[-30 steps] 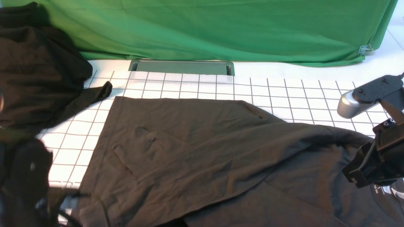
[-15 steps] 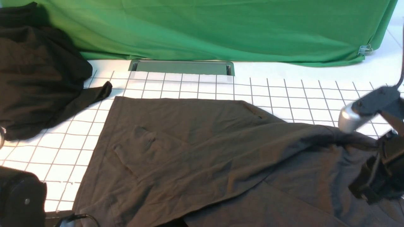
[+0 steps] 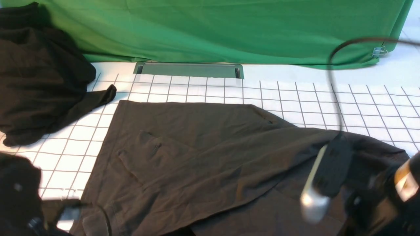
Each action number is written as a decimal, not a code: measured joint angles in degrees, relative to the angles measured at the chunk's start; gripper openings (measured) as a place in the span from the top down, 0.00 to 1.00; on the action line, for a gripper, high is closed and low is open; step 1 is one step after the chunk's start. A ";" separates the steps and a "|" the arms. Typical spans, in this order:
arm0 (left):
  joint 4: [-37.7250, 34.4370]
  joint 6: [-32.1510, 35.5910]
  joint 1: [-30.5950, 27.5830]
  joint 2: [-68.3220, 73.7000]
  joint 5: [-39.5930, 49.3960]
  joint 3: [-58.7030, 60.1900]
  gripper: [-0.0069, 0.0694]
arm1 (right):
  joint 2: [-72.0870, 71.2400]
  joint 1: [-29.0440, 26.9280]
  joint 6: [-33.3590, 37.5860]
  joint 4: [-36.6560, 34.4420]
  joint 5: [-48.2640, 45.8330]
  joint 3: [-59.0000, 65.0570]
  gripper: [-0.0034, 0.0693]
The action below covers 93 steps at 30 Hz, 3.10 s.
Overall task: Fold a long-sleeved shirt over a white checkered tablecloth.
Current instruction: 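Grasp the near edge of the shirt at its hem and shoulder corners, then fold the black garment in half by bringing its near edge over to the far edge, then pull the folded dark garment lengthwise by its ends to straighten it flat on the table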
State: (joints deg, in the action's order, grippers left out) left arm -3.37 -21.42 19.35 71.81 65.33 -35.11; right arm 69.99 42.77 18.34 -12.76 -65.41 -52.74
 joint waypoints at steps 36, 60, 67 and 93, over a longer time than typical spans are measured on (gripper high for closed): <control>0.70 -1.16 0.00 -12.17 4.12 -9.75 0.87 | 6.94 21.10 -9.84 14.03 19.59 14.94 0.90; 1.93 2.62 -13.05 36.36 -3.08 -62.47 0.87 | 30.57 -19.10 8.58 18.10 23.66 -26.54 0.91; 4.93 3.26 -13.59 52.24 -3.59 -76.56 0.87 | 46.09 -19.60 7.85 18.34 25.55 -37.92 0.85; -4.62 20.82 -10.89 46.81 3.62 -82.66 0.77 | 30.27 -40.20 -2.61 9.97 0.12 -28.74 0.65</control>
State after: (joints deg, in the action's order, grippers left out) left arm -7.99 -0.59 8.46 118.63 68.95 -117.77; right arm 100.25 2.58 15.73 -2.79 -65.29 -81.48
